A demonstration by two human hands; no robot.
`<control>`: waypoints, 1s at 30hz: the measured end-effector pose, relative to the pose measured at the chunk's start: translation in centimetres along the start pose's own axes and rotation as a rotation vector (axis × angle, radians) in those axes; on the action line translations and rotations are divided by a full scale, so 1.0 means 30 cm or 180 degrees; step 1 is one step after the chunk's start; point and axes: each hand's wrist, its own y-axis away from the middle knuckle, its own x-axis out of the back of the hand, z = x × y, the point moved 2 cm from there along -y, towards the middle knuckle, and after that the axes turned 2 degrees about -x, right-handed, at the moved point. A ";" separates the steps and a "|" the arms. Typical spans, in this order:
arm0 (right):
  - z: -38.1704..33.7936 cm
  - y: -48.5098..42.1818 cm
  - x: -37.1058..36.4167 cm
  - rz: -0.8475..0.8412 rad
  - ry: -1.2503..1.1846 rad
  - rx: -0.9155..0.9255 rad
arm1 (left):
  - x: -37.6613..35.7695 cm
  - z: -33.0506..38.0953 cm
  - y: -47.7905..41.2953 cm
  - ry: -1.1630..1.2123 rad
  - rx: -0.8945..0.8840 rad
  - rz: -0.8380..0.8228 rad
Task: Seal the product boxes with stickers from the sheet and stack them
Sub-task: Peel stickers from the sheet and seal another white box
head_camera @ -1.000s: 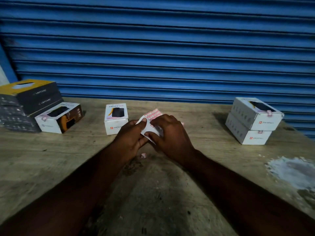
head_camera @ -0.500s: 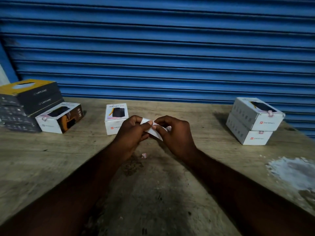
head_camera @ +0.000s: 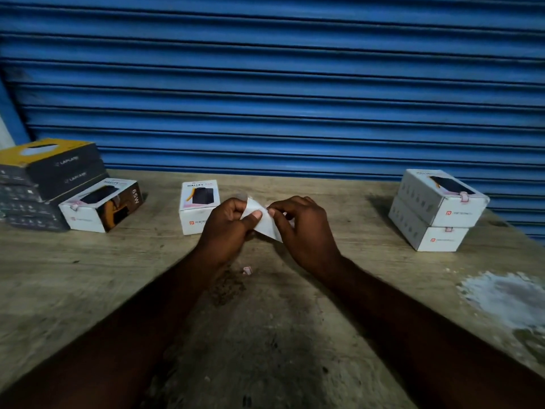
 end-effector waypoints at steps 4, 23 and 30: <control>0.004 -0.005 -0.002 -0.0148 -0.0044 -0.0035 | 0.000 -0.003 -0.002 0.0278 0.0170 -0.0060; 0.009 -0.002 -0.015 -0.0021 -0.0873 -0.0426 | -0.002 0.016 -0.007 -0.0149 -0.0170 -0.0015; 0.018 0.000 -0.023 -0.0084 -0.1170 -0.0705 | 0.013 0.008 -0.020 -0.0597 -0.0461 -0.0095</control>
